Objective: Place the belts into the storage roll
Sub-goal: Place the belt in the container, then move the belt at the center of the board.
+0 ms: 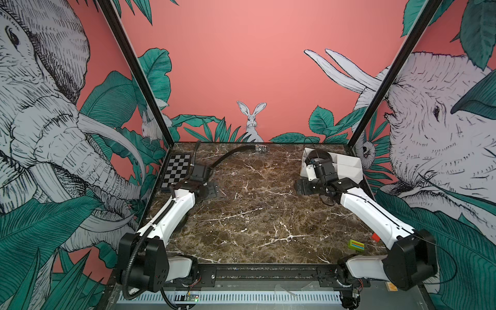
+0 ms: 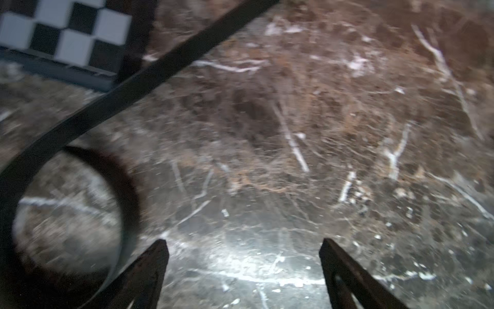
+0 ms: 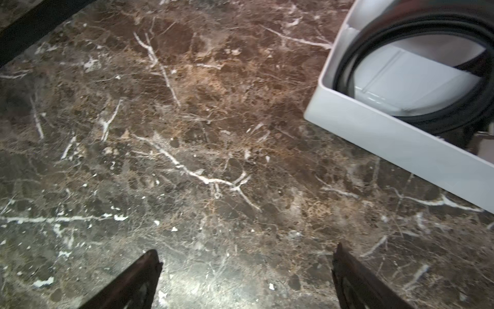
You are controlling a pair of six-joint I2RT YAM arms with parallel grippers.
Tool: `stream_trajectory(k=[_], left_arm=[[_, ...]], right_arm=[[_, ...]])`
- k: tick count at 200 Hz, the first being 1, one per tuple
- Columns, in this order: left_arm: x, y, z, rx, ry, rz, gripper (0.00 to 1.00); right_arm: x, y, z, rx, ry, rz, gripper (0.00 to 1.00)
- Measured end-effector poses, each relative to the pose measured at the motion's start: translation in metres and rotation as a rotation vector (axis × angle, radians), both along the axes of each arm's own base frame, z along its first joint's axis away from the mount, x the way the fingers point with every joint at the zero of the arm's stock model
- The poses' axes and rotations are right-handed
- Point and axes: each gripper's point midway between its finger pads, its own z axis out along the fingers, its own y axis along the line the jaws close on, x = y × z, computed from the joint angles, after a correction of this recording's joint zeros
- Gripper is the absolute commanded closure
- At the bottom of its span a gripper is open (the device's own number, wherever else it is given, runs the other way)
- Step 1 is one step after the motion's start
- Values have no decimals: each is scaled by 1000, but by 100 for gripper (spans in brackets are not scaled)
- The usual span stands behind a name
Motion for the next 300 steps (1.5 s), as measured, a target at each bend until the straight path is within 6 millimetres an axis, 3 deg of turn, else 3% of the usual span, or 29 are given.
stream_trajectory(k=[29, 51, 65, 114, 173, 194, 210, 247, 267, 282, 300], left_arm=[[-31, 59, 0, 14, 55, 205, 13], [-52, 102, -9, 5, 110, 372, 15], [-61, 119, -18, -4, 143, 447, 17], [-99, 138, -63, -85, 290, 605, 23], [-119, 154, -75, -135, 321, 712, 36], [-120, 157, -85, -149, 350, 724, 37], [-119, 156, -96, -165, 363, 724, 44], [-111, 148, -116, -228, 373, 692, 89], [-103, 139, -116, -233, 341, 654, 100], [-97, 118, -116, -235, 333, 583, 100], [-89, 72, -116, -255, 331, 437, 100]], right_arm=[[-10, 30, 0, 3, 21, 63, 2], [-14, 38, -3, 15, 51, 69, 2], [-14, 43, -5, 23, 71, 75, 2], [-17, 51, -3, 36, 86, 99, 2], [-20, 51, -4, 38, 98, 100, 2], [-20, 51, -4, 39, 99, 99, 2], [-20, 52, -4, 41, 100, 100, 2], [-21, 52, -2, 47, 95, 101, 2], [-23, 51, 0, 53, 88, 100, 2], [-26, 48, -3, 51, 88, 93, 2], [-31, 44, -10, 47, 103, 78, 2]])
